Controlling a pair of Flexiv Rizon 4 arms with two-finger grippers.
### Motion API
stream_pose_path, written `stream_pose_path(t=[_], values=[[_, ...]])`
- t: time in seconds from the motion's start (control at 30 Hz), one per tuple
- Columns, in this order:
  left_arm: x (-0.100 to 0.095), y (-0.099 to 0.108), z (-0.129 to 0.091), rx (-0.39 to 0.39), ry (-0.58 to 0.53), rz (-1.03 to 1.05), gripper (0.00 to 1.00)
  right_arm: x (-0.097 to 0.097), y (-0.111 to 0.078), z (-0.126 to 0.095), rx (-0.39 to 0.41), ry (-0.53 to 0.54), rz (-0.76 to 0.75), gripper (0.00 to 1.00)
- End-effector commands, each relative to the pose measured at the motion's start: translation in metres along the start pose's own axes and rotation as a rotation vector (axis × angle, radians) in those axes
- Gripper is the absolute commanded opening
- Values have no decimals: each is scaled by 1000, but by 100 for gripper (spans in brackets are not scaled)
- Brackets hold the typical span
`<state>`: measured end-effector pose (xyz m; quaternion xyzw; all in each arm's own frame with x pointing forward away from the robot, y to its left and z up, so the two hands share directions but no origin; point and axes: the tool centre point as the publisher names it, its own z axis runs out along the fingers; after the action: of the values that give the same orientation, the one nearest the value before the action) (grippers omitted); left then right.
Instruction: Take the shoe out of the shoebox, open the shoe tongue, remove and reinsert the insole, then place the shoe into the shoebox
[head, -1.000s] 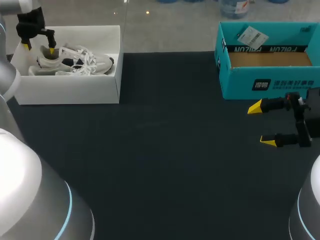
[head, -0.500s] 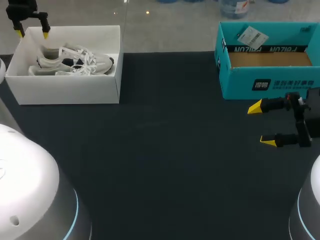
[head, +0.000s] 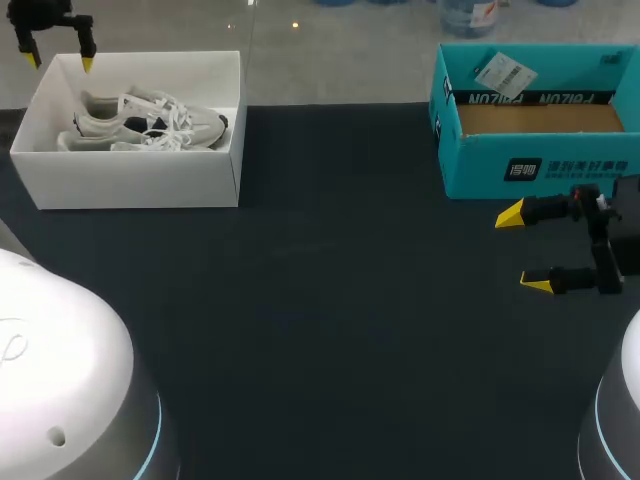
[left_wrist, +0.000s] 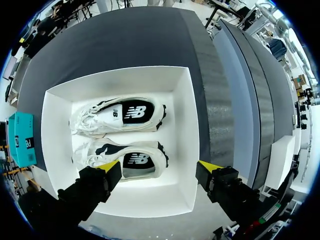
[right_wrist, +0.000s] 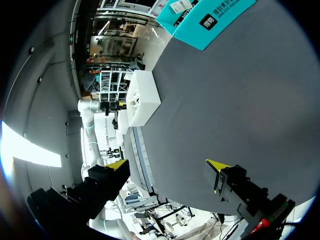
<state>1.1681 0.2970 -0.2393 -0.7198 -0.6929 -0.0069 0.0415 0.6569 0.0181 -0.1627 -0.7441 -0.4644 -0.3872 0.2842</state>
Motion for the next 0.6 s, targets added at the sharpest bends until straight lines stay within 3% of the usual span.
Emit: stream_pose_path(t=[0.03, 0.23, 0.5, 0.53, 0.6], values=[[-1, -12, 0, -66, 5, 0, 100, -2, -9, -5, -14, 0, 2, 100], [-1, -12, 0, -66, 5, 0, 100, -2, -9, -5, -14, 0, 2, 100], [12, -52, 4, -75, 11, -63, 98, -2, -9, -5, -14, 0, 2, 100], [13, -55, 5, -80, 3, -60, 53, -2, -9, -5, -14, 0, 2, 100], [15, -63, 6, -76, -6, -55, 32, -2, -9, -5, -14, 0, 2, 100]])
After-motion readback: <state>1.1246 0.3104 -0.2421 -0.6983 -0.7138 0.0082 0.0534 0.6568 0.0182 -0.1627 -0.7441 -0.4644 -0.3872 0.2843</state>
